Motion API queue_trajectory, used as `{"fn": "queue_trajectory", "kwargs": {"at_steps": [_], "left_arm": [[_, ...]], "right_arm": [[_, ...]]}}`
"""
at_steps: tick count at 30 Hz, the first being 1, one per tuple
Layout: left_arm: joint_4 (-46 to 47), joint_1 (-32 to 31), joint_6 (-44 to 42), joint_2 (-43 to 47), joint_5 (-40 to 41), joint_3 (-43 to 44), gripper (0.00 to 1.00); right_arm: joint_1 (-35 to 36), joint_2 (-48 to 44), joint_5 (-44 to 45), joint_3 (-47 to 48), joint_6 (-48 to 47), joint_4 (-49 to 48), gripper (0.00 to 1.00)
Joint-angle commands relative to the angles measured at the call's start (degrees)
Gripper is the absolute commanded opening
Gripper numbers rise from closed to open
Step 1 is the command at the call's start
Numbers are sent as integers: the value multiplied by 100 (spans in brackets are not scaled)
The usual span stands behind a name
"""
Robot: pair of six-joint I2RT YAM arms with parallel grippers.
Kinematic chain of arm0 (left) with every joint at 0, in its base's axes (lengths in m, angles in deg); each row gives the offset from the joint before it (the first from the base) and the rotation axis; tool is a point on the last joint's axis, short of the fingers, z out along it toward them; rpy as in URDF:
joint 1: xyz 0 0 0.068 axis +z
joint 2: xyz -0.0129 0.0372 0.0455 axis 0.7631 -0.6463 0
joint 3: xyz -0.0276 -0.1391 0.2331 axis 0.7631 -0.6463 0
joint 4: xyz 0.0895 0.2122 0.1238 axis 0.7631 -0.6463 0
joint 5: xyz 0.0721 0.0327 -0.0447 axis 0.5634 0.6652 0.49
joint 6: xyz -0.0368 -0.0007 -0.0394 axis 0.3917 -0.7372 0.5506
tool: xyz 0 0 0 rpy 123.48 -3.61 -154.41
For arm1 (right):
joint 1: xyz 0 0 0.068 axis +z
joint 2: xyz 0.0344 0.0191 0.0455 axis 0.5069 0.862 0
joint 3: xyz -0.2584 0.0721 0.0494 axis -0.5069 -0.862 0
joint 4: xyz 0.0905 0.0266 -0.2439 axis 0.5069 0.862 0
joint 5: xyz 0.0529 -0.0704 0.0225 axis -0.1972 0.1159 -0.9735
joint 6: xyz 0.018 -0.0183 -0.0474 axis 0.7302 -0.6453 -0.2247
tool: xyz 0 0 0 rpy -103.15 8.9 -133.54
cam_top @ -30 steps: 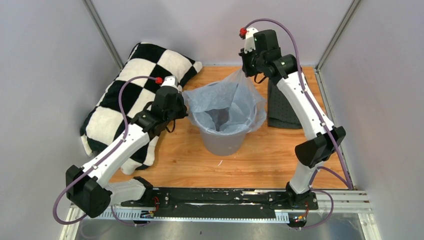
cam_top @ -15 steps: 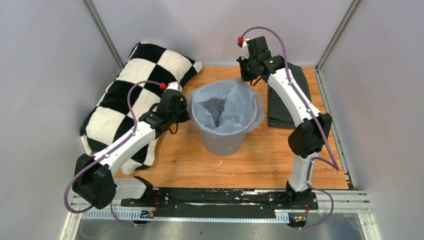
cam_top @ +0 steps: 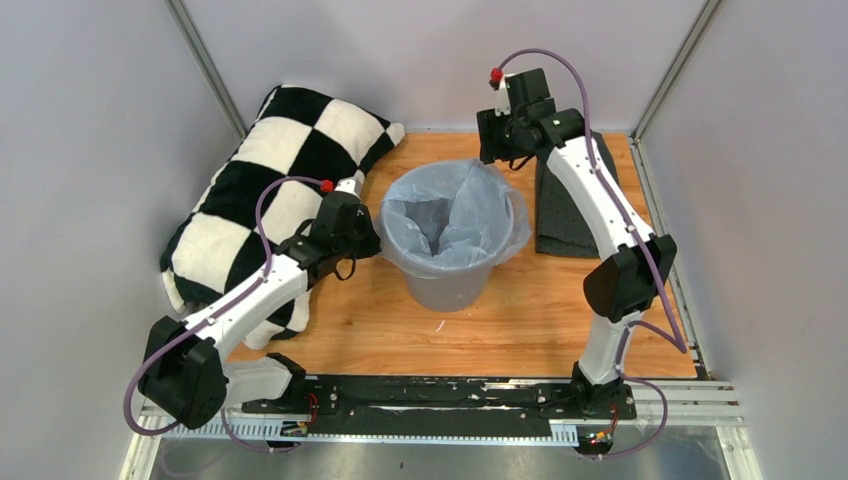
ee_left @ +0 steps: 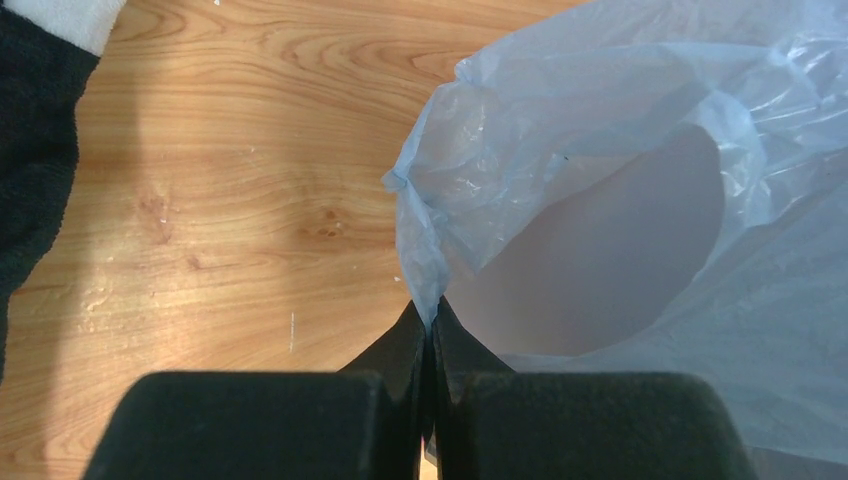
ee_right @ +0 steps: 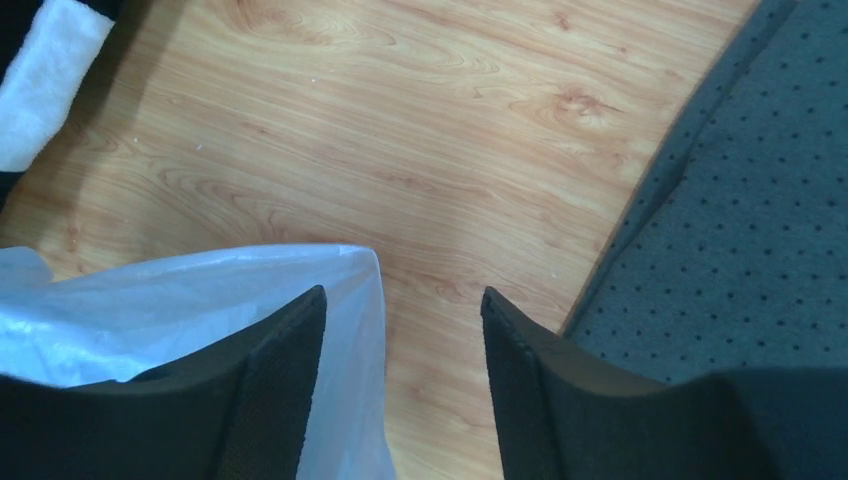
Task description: Put the trash bags into the trash bin
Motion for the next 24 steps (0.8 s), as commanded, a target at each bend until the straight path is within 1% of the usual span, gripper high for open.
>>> {"fn": "queue_trajectory", "kwargs": {"at_steps": [1,2,4,9,13,15,19,23,24], "left_arm": [[-3,41,1,157,-82,-44,0],[-12,35,-7,161,-82,-34,0],[-27,39,-8,179,-91,-20,0],[-48,41,-38,190,-93,6,0],[-70,41,-69,187,-82,28,0],[-63,41,-70,177,-82,35,0],[-72,40,-78,138,-104,84,0],[-78,41,-81,144,-83,98,0],[-87,41,-91,142,-82,111,0]], "right_arm": [[-101,-643,242,261,17,461,66],[-114,-785,267,194,12,492,69],[-212,-1124,167,-41,12,475,71],[-316,-1935,-822,-864,-204,284,70],[-317,-2382,-1145,-1510,-271,189,69],[-308,-2460,-1281,-1684,-290,144,69],[-296,-2366,-1441,-1712,-283,232,67],[-250,-2299,-1506,-1778,-247,248,62],[-240,-2289,-1498,-1787,-222,247,59]]}}
